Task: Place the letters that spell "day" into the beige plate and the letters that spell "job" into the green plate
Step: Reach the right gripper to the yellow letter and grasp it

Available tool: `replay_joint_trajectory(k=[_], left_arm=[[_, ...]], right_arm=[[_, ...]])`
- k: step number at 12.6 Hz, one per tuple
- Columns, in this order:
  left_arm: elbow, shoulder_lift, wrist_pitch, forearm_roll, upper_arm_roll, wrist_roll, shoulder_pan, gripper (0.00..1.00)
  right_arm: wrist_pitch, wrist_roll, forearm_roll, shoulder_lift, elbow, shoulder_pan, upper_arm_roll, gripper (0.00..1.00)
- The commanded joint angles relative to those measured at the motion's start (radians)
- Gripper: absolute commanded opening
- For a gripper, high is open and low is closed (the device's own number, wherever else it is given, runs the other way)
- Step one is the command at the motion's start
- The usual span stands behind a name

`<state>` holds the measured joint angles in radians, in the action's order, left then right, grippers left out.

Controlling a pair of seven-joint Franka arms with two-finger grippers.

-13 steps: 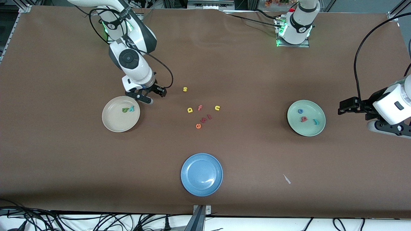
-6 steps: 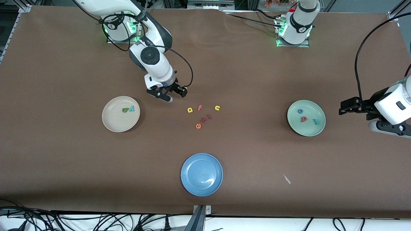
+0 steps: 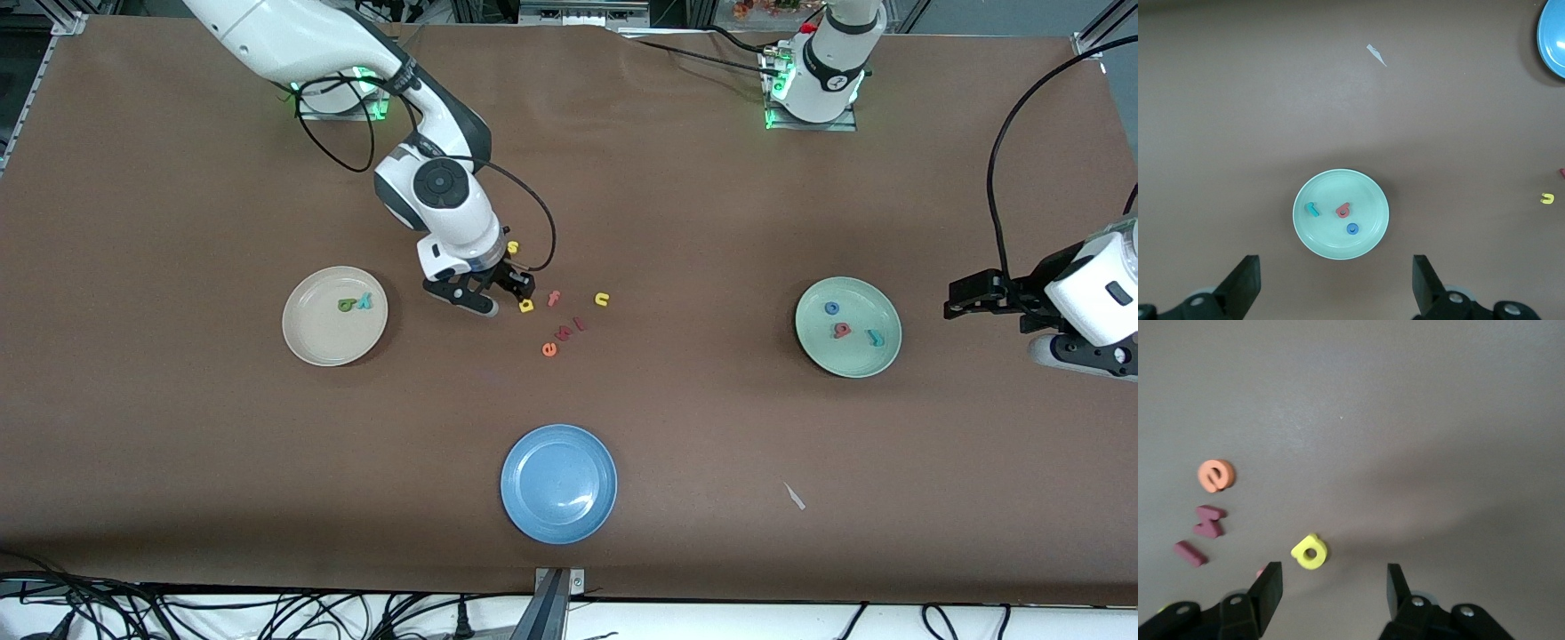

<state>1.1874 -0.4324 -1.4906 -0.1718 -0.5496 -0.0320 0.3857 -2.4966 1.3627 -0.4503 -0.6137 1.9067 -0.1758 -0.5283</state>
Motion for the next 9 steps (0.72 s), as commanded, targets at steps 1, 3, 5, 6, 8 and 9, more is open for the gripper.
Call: replay_joint_trajectory(k=[1,3,5,6,8,9], left_arm=[[-0.011,0.007,0.018,0.012,0.003,-0.025,0.001,1.0],[-0.011,0.007,0.018,0.011,0.002,-0.025,0.001,1.0],[-0.011,0.006,0.018,0.011,0.002,-0.026,0.001,1.0],[-0.011,0.007,0.018,0.012,0.002,-0.026,0.002,1.0],[-0.011,0.007,0.018,0.012,0.002,-0.026,0.002,1.0],[-0.011,0.007,0.018,0.012,0.002,-0.026,0.002,1.0]], right_arm=[[0.013,0.114,-0.111,-0.078,-0.067,-0.045,0.007,0.71],[0.015,0.131,-0.113,-0.092,-0.077,-0.054,0.007,0.71],[0.015,0.157,-0.143,-0.119,-0.09,-0.054,0.007,0.71],[0.015,0.176,-0.168,-0.127,-0.097,-0.054,0.007,0.71],[0.015,0.176,-0.176,-0.138,-0.118,-0.054,0.007,0.71],[0.015,0.176,-0.176,-0.153,-0.136,-0.056,0.007,0.71]])
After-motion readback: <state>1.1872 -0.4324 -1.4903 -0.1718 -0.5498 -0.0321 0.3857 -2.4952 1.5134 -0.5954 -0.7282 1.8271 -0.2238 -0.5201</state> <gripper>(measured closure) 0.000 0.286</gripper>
